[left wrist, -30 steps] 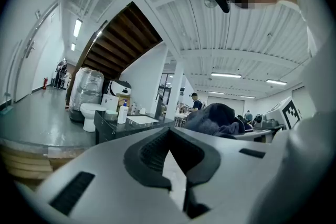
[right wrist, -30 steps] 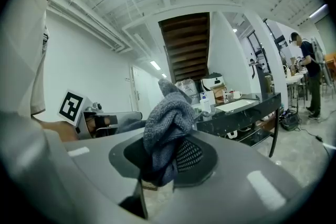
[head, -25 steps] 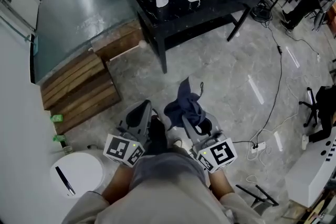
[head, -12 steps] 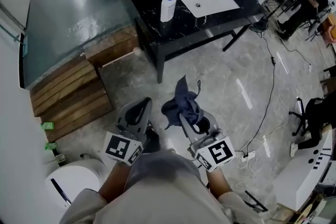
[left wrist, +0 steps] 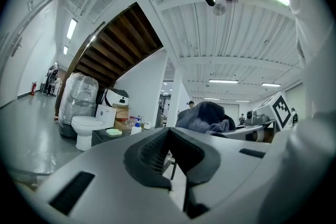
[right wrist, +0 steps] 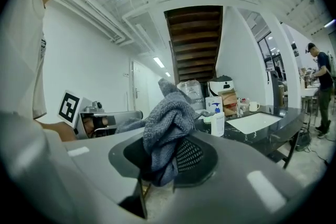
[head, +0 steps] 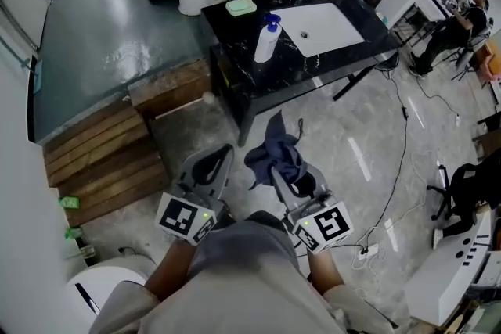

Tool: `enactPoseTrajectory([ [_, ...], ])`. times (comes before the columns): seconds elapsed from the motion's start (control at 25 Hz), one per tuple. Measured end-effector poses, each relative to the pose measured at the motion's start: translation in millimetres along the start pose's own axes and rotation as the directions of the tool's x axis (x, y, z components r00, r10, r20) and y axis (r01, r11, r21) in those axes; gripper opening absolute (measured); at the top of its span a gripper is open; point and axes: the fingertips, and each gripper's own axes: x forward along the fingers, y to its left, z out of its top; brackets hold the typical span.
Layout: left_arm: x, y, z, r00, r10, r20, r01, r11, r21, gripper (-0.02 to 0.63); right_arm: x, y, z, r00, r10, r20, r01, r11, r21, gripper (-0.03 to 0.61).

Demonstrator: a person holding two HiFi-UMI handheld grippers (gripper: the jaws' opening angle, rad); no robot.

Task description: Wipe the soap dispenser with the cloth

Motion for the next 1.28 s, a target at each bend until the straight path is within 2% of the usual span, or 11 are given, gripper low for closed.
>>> enactPoseTrajectory([
  [0.28,18.5,15.6,10.7,1.000,-0.024,0.013,0.024,1.000,0.005,0.008,18.9,-14.6,8.0,1.000,-0.018,0.015,0.017,1.000,0.019,0.092],
  [0.52,48.5,29.1,4.8,0.998,-0.054,-0.021,0.054,0.999,0.005,0.008,39.3,-40.5,7.0,0.999,-0.032,0.035,0.030,0.998,0.056,0.092],
  [0.92,134.9,58.5,5.6,0.992,-0.102,-0.069,0.105,0.994,0.039,0.008,91.5,-112.6,24.6,0.997,-0.039,0.074,0.034,0.997,0.075,0.094],
  [1.28,222.4,91.2,3.2,0.987,-0.112,-0.114,0.118,0.992,0.047,0.008,138.0,-190.1,29.9,0.998,-0.042,0.055,0.035,0.992,0.118,0.094],
])
